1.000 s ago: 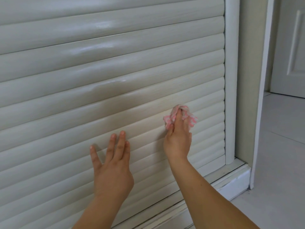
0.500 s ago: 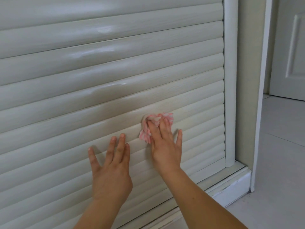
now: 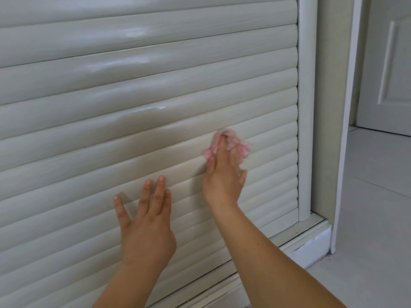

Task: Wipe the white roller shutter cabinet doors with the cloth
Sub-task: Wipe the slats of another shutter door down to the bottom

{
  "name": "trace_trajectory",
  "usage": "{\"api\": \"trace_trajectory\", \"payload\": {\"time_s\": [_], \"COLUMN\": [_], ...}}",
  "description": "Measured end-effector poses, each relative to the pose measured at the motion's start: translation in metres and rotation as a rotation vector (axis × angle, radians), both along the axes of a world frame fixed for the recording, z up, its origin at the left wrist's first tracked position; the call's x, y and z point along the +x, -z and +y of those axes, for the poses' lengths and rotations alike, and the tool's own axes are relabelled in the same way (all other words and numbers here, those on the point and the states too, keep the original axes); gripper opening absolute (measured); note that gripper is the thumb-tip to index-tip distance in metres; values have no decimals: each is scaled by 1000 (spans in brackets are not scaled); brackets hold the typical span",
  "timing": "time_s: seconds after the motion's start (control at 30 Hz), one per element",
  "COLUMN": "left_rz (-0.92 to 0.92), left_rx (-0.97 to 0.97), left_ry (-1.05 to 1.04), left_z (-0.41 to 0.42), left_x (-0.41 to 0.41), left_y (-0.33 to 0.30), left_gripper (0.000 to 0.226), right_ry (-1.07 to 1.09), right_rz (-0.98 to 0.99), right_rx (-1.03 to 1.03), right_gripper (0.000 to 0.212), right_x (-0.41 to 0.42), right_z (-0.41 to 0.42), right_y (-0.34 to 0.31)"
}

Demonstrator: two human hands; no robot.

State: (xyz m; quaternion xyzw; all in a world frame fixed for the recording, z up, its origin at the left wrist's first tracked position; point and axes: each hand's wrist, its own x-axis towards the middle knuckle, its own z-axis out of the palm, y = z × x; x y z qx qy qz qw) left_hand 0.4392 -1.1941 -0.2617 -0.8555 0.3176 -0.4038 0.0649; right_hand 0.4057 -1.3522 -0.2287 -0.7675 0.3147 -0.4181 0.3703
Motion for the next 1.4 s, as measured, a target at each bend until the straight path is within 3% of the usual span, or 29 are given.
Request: {"api": "trace_trajectory", "payload": {"time_s": [0.17, 0.33, 0.53, 0.73, 0.87, 0.93, 1.0, 1.07, 1.17, 1.23, 1.3, 1.4], "left_rz": [-8, -45, -78, -47, -47, -47, -47, -73, -96, -87, -73, -49], "left_rx": [-38, -50, -27, -35, -51, -67, -84, -95, -90, -76, -60, -38], "left_ry": [45, 69, 80, 98, 110, 107, 98, 97, 100, 92, 101, 114], "left_z": [-2, -1, 3, 3, 3, 1, -1, -4, -9, -11, -13, -14], "left_x": [-1, 2, 6, 5, 4, 3, 1, 0, -1, -2, -4, -6], "left_y": [0, 2, 3, 0, 1, 1, 0, -1, -10, -18, -25, -30], "left_gripper": [69, 65, 65, 78, 68, 66, 63, 61, 58, 57, 53, 59], "right_ry": [-218, -168, -143, -22, 3, 26, 7, -40, -106, -94, -58, -14], "right_rz": [104, 104, 129, -53, -188, -66, 47, 25, 109, 133, 123, -88], "right_rx": [-384, -548, -418, -67, 90, -11, -241, -513, -708, -641, -390, 2], "right_gripper": [58, 57, 57, 52, 51, 52, 53, 57, 56, 56, 55, 51], "right_x": [1, 3, -4, -12, -11, -8, -4, 0, -1, -8, -15, -21], "right_z": [46, 22, -4, -48, -58, -41, -13, 8, 4, -17, -42, -62], "right_y": [10, 17, 5, -2, -12, -12, -3, 11, 13, 3, -5, -17]}}
